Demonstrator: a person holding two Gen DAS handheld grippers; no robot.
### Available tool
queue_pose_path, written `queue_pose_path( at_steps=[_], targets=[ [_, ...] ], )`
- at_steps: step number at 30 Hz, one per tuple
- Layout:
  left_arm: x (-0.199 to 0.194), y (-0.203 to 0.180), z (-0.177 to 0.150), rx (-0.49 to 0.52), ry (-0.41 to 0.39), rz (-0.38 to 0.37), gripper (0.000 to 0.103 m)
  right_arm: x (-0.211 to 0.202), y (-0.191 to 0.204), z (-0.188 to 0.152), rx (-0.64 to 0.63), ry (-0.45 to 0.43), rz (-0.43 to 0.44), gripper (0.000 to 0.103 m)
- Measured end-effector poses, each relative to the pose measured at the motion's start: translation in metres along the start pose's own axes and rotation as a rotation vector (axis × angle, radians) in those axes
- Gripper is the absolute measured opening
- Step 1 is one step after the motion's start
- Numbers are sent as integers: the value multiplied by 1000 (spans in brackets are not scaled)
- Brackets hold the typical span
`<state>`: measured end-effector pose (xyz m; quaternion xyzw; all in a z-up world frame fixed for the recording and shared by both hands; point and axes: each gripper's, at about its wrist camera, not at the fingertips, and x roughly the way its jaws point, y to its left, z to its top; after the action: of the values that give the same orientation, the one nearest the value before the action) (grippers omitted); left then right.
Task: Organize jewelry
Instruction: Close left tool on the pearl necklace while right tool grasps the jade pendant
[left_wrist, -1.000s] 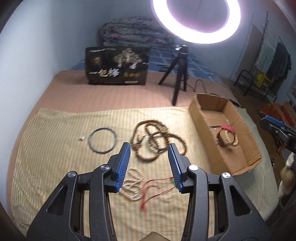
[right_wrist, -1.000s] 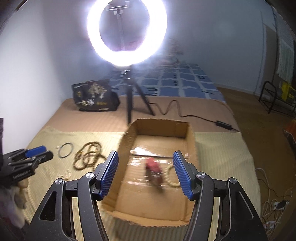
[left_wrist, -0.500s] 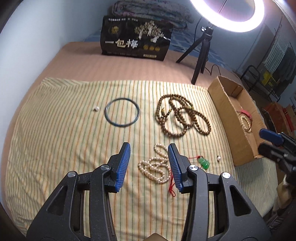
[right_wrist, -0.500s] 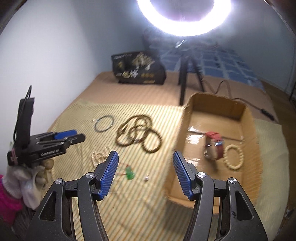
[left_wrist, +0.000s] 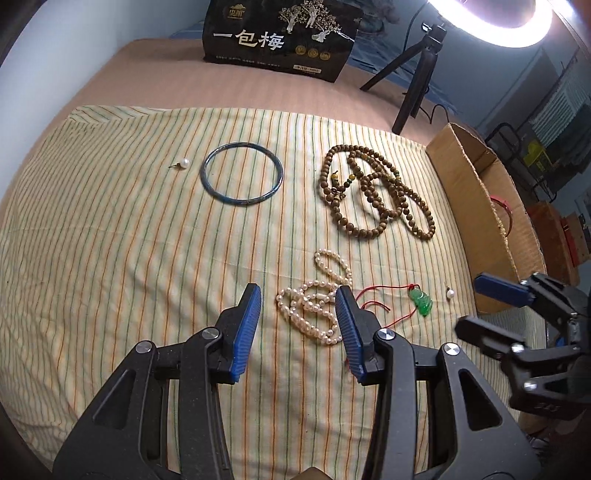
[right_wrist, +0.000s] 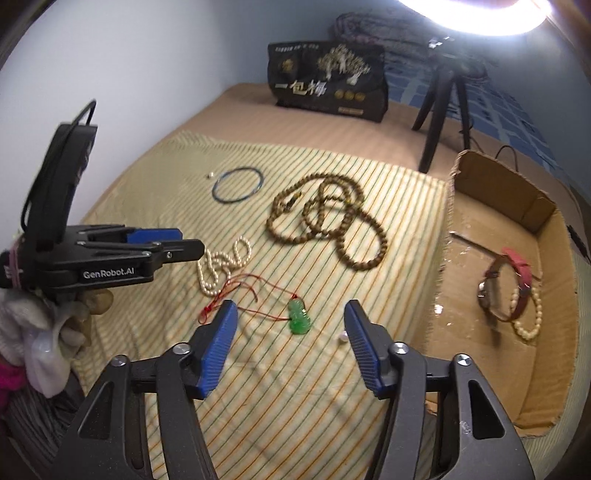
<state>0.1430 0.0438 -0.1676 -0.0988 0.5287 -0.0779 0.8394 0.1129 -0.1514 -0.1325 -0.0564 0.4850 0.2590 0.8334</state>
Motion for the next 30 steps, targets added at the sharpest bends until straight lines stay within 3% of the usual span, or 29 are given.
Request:
queue_pose_path(
  at_steps=[14,21,27,30],
  targets=[
    [18,-2,-4,-1,38,-3,43,35,5,-3,-41,74,-53,48],
    [30,-13,-2,45,43,22,43,43,6,-3,-52,88,-70,48],
    [33,-18,-3,85,36,56,31,47,5,-3,-50,93,-72,48],
    [35,-20,-3,107,30,70,20,51,5,-2,-53,97,-78,48]
  ],
)
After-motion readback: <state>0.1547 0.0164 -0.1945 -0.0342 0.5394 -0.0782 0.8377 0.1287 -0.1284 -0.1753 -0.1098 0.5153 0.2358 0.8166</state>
